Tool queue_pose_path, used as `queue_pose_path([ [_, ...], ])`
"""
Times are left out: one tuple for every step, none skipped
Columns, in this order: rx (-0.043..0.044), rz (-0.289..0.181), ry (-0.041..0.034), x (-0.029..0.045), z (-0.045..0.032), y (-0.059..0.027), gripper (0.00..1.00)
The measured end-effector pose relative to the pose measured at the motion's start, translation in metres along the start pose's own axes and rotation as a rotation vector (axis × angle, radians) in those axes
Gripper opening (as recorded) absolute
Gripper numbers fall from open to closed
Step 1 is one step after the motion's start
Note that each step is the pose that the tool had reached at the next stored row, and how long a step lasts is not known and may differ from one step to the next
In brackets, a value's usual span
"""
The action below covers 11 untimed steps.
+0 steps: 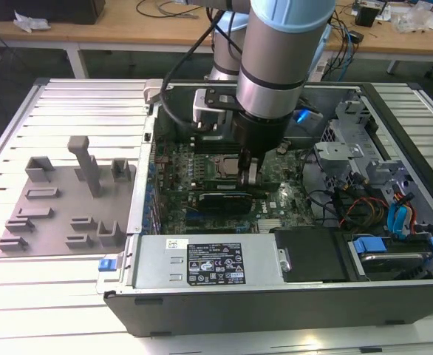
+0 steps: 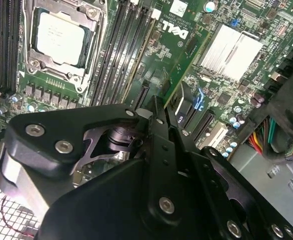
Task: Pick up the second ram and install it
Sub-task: 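Insert the second ram into the second slot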
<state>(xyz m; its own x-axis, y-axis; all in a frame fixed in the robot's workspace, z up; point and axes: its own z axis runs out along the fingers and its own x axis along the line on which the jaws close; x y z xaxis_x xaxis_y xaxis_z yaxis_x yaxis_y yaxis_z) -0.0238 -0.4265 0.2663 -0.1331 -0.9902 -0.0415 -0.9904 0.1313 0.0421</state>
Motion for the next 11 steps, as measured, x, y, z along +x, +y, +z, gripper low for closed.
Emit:
queue_pose_path([
  [0.0001,0.000,-0.0002,-0.0015,0.0006,0.0004,0.11],
  [0.0001,0.000,-0.0001,-0.0038,0.0008,0.0009,0.11],
  [0.0001,0.000,-0.0001,-0.0095,0.0013,0.0021,0.11],
  [0.0000,0.000,0.0000,-0.0144,0.0017,0.0030,0.11],
  [0.0000,0.000,0.0001,-0.0194,0.0020,0.0037,0.11],
  [0.0001,0.000,-0.0002,-0.0244,0.0025,0.0044,0.11],
  [0.0000,0.000,0.0000,-0.0293,0.0030,0.0051,0.11],
  [0.0001,0.000,-0.0002,-0.0342,0.0059,0.0056,0.11],
  [0.0000,-0.002,0.0001,-0.0345,0.0085,0.0054,0.11],
  [-0.0002,-0.007,0.0002,-0.0344,0.0115,0.0055,0.11],
  [-0.0006,-0.016,0.0007,-0.0342,0.0141,0.0060,0.11],
])
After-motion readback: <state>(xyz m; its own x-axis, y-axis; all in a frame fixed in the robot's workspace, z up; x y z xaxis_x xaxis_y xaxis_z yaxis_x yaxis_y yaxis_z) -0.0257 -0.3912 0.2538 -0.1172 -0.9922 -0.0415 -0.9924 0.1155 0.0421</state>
